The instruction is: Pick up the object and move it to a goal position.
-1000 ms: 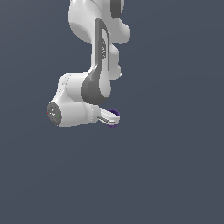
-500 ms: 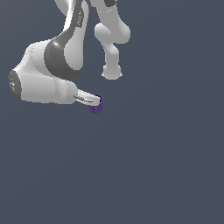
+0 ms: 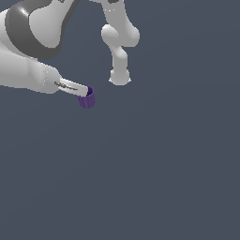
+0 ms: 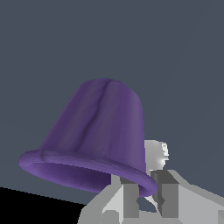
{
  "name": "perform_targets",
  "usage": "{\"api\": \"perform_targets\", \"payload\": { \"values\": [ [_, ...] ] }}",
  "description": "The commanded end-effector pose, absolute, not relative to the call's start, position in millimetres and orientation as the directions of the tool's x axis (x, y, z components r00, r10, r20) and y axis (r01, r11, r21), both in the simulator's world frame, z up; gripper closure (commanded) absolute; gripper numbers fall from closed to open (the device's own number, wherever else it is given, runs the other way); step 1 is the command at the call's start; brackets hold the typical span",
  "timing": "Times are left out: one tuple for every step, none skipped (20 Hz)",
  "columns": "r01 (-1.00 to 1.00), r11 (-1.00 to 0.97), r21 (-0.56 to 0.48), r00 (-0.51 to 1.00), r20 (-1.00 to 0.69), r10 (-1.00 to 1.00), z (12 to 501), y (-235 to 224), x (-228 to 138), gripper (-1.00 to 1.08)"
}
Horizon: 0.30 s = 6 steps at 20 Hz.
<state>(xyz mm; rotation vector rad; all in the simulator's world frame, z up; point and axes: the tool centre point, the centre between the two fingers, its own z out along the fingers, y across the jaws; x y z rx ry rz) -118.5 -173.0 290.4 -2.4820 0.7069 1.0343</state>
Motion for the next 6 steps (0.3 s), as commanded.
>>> {"api": "perform_targets", "payload": {
  "values": [
    [-0.569, -0.812, -0.133, 0.608, -0.733, -0.306, 298.8, -181.3, -121.4, 1.08],
    [-0.568, -0.812, -0.133, 0.608, -0.732, -0.306, 300.9, -183.3, -122.1, 1.08],
    [-0.568, -0.812, -0.133, 0.608, -0.732, -0.306, 302.4, -185.1, -122.6, 1.08],
    [-0.568, -0.812, -0.133, 0.608, -0.732, -0.306, 303.5, -186.5, -122.9, 1.08],
    [-0.568, -0.812, -0.133, 0.609, -0.732, -0.306, 304.3, -186.9, -123.1, 1.08],
    [-0.568, -0.812, -0.133, 0.609, -0.732, -0.306, 304.5, -187.2, -123.2, 1.08]
  ]
}}
